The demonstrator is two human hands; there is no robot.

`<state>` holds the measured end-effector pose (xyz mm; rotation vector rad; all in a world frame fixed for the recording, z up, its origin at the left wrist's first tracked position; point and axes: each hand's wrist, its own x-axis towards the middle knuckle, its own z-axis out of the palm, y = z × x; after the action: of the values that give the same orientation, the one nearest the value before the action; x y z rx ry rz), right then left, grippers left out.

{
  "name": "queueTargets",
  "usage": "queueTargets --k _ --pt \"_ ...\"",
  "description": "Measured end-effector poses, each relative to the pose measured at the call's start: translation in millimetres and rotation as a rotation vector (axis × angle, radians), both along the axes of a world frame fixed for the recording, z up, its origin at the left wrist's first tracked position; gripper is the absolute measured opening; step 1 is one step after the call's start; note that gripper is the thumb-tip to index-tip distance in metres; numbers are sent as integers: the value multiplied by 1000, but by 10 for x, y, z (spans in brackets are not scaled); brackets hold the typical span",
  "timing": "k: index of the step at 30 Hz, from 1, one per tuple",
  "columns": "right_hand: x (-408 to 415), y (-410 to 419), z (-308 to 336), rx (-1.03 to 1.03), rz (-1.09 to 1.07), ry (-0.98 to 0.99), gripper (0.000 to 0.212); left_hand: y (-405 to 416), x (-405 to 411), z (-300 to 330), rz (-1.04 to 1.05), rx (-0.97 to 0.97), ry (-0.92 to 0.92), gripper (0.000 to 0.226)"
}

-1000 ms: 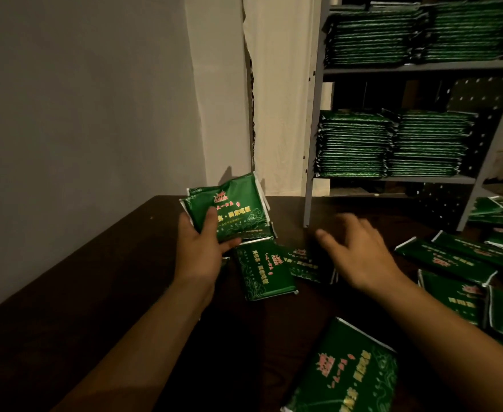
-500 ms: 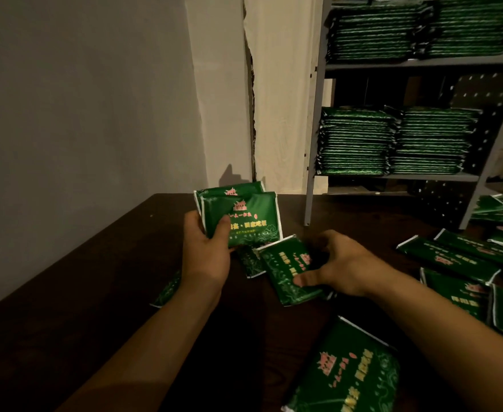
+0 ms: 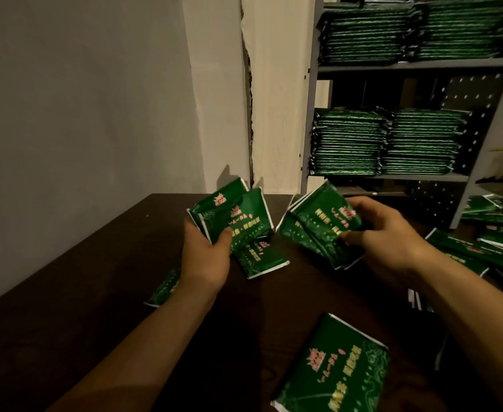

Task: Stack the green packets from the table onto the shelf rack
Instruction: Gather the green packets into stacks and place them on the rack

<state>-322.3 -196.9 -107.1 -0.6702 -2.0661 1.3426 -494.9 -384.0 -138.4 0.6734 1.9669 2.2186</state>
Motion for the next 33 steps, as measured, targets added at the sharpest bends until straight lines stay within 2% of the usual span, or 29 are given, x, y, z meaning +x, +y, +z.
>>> queueTargets --k 2,4,6,9,10,12,13,16,19,22,24,27,30,33 --pt "33 10 13 -54 80 70 44 -10 -7 -15 8 -37 18 50" --pt "53 -7 16 -66 210 30 44 -7 16 -10 -1 -73 24 50" --pt "46 -51 2 -5 272 -68 47 6 76 18 -98 -62 -29 40" --pt "-2 -138 -5 72 203 -86 61 -3 243 83 -290 -38 -143 15" --pt "-30 -168 3 81 166 -60 65 -6 263 70 -350 -74 -117 21" --pt "-70 -223 18 68 117 -2 66 -2 321 25 -435 -215 24 63" --pt "-90 -235 26 72 99 14 64 25 343 10 -432 -266 89 72" --pt "-85 -216 80 105 47 -7 65 116 360 -5 -347 -260 84 55" --pt "36 -168 138 -12 146 -61 72 189 406 91 -397 -172 -41 52" --pt "173 -125 106 -91 182 85 48 275 461 180 -471 -197 -23 53" --pt "290 -84 10 -50 159 78 42 332 528 160 -479 -231 33 55" --pt "466 -58 -171 9 219 -97 62 356 653 28 -481 -253 92 63" --pt "525 -11 -194 20 239 -101 84 367 703 -47 -510 -241 159 69" --pt "465 21 -200 4 225 -118 81 401 708 -93 -508 -253 140 58"
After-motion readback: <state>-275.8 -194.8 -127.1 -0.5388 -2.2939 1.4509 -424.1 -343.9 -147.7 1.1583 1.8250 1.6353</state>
